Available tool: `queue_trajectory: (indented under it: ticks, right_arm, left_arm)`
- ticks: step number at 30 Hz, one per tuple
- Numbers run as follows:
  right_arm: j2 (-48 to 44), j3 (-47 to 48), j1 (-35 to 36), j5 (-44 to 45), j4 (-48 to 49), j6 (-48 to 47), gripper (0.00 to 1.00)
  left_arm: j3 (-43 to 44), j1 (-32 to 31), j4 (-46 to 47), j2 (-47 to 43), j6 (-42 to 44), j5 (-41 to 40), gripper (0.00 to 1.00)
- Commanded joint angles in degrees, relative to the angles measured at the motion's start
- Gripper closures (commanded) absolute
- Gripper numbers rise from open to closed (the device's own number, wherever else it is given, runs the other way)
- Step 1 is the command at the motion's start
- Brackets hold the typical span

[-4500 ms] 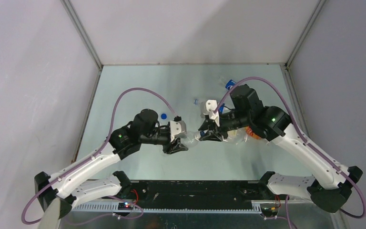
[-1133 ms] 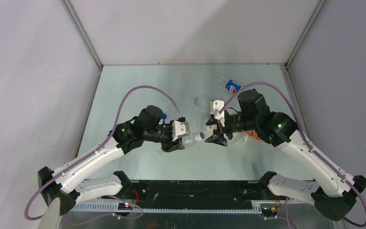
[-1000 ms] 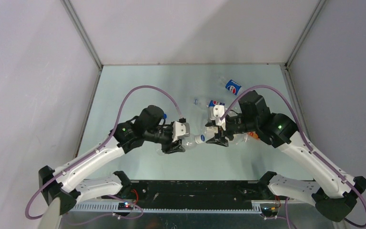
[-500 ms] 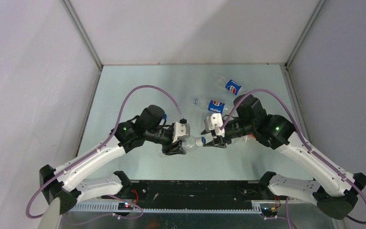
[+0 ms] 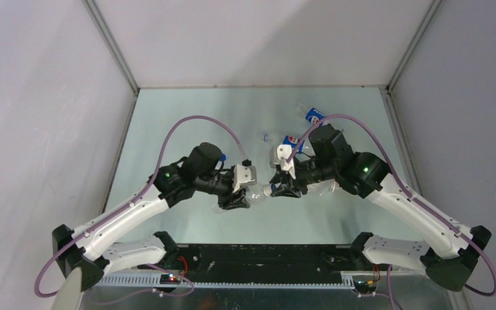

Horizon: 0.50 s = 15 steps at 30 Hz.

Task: Screw on the bottle caps
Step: Screw the bottle cap onto the plastic bottle.

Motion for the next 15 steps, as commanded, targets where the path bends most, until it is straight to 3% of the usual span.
queue_trajectory:
  ticks: [1,3,5,6,9,10,12,15]
  right_arm:
    - [2.86,0.19,0.9,2.47,8.02,17.74,0.98]
    - [3.81,0.23,0.44,6.1,11.5,29.89,1.0]
    - [5.18,0.2,-0.95,11.22,13.21,45.76,1.0]
    - [6.21,0.19,-2.24,13.94,13.0,55.59,1.0]
    - [8.27,0.19,-4.5,13.86,11.86,70.65,1.0]
    - [8.61,0.22,-4.58,13.56,12.16,71.71,1.0]
    - [7.99,0.26,-4.69,13.71,13.65,72.27,0.91]
    - [5.93,0.53,-5.53,13.19,15.11,67.64,0.68]
  left_arm:
    - [0.06,-2.42,10.84,-3.94,-1.5,-8.33,0.99]
    - [-1.85,-5.74,13.52,-6.14,-0.5,-18.52,0.99]
    - [-4.69,-10.0,17.6,-8.78,1.17,-34.97,0.98]
    - [-6.86,-11.55,20.73,-10.36,3.07,-39.27,0.98]
    - [-10.17,-17.54,26.53,-12.21,6.36,-53.6,0.96]
    - [-11.07,-18.26,27.14,-12.19,7.6,-55.4,0.96]
    - [-11.47,-19.55,27.13,-11.9,8.87,-58.64,0.96]
    - [-11.28,-19.66,24.5,-11.58,8.69,-59.39,0.98]
